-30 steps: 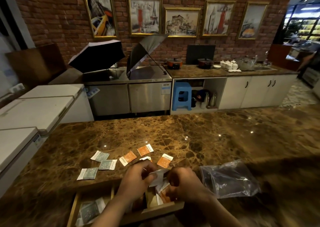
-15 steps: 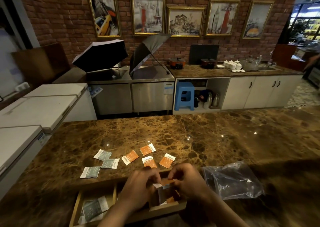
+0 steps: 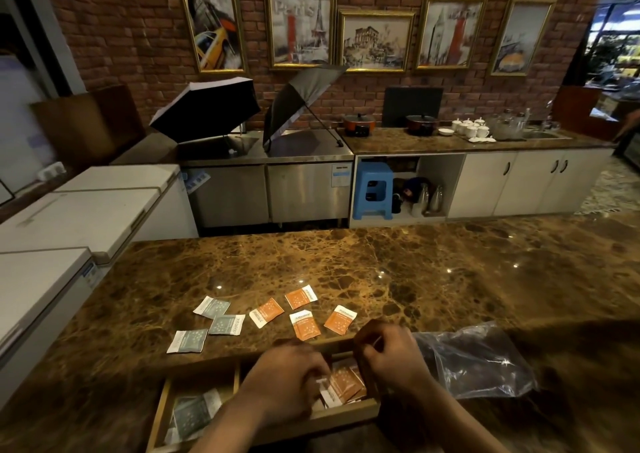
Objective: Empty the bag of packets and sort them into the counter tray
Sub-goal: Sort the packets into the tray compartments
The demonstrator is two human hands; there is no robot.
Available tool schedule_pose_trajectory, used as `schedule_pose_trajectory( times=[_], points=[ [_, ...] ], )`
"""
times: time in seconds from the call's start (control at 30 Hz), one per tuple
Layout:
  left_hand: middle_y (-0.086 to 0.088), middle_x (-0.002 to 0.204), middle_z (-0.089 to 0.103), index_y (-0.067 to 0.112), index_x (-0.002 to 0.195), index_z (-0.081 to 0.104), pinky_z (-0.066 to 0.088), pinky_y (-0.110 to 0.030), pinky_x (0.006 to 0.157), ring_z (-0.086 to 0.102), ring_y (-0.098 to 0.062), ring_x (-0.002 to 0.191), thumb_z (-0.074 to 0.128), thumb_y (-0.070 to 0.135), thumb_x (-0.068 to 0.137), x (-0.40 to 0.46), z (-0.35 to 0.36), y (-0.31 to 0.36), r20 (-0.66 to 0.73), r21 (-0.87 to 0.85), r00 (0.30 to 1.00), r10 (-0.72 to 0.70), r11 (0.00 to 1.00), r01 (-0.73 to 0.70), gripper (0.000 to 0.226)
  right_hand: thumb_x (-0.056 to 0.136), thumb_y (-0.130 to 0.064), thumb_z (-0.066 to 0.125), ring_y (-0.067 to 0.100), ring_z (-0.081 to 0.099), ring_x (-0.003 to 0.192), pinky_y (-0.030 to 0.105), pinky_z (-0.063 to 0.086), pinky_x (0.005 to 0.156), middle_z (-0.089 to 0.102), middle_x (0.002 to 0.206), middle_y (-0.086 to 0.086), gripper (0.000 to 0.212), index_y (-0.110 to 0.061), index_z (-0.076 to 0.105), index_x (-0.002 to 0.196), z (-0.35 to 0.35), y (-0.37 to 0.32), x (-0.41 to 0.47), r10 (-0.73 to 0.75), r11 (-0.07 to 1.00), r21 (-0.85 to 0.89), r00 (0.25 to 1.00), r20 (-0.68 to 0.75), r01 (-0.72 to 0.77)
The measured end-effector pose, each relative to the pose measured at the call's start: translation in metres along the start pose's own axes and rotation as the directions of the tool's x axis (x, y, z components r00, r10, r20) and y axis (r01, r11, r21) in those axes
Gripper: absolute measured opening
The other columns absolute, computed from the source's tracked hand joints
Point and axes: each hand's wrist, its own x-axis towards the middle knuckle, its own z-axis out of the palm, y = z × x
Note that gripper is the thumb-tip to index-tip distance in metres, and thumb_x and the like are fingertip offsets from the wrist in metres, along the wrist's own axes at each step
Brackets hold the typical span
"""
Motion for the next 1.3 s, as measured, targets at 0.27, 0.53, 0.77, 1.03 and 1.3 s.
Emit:
schedule_pose_trajectory(
  times=[0.27,0.53,0.77,1.03,1.3],
  points=[
    [0.017,0.119,0.066,0.049,0.108,0.055,0.05,-0.033,0.095,0.061,-0.007,0.109,0.057,0.029,0.096,0.001,-0.03,-0.054,-0.227,-0.216,0.885,-0.407,0.907,0.362,0.024,0.093,-0.024,0.065,0.0,0.065,0.091,0.027,0.059,0.078,0.068,0.104,-0.016,0.021,-0.039,0.066,0.106,-0.007,0.0,0.032,-0.011,0.992,-0.124,1.0,0.005,0.011],
    [0.012,0.126,0.063,0.042,0.117,0.064,0.045,-0.034,0.098,0.055,-0.014,0.118,0.062,0.034,0.093,0.049,-0.032,-0.069,-0.116,-0.118,0.908,-0.402,0.914,0.389,0.025,0.093,-0.034,0.067,0.015,0.058,0.118,0.031,0.052,0.096,0.062,0.13,-0.003,0.032,-0.031,0.065,0.125,0.002,-0.016,0.079,0.029,0.96,-0.279,0.996,0.084,-0.005],
    [0.007,0.138,0.058,0.04,0.128,0.061,0.039,-0.037,0.107,0.048,-0.017,0.127,0.063,0.035,0.092,0.092,-0.009,-0.059,0.037,0.034,0.96,-0.278,0.96,0.277,0.036,0.095,-0.03,0.065,0.015,0.059,0.118,0.031,0.053,0.099,0.061,0.132,-0.004,0.031,-0.032,0.065,0.126,0.022,-0.022,0.103,0.094,0.957,-0.29,0.968,0.235,-0.022],
    [0.002,0.111,0.067,0.028,0.097,0.066,0.047,-0.038,0.09,0.059,-0.023,0.107,0.072,0.027,0.08,0.106,0.01,-0.054,-0.059,0.197,0.951,-0.305,0.93,0.31,0.018,0.088,-0.022,0.072,0.019,0.05,0.118,0.031,0.048,0.098,0.056,0.122,-0.001,0.017,-0.028,0.067,0.102,0.034,-0.01,0.116,0.084,0.929,-0.37,0.986,0.145,-0.025],
    [0.014,0.083,0.056,0.031,0.076,0.055,0.035,-0.024,0.066,0.052,-0.011,0.083,0.067,0.011,0.078,0.092,0.003,-0.052,-0.261,-0.158,0.9,-0.35,0.935,0.317,0.023,0.079,-0.012,0.076,0.013,0.055,0.094,0.021,0.041,0.075,0.055,0.105,-0.004,0.027,-0.033,0.058,0.074,0.034,0.001,0.108,0.112,0.994,0.022,0.99,-0.083,-0.11]
  ],
)
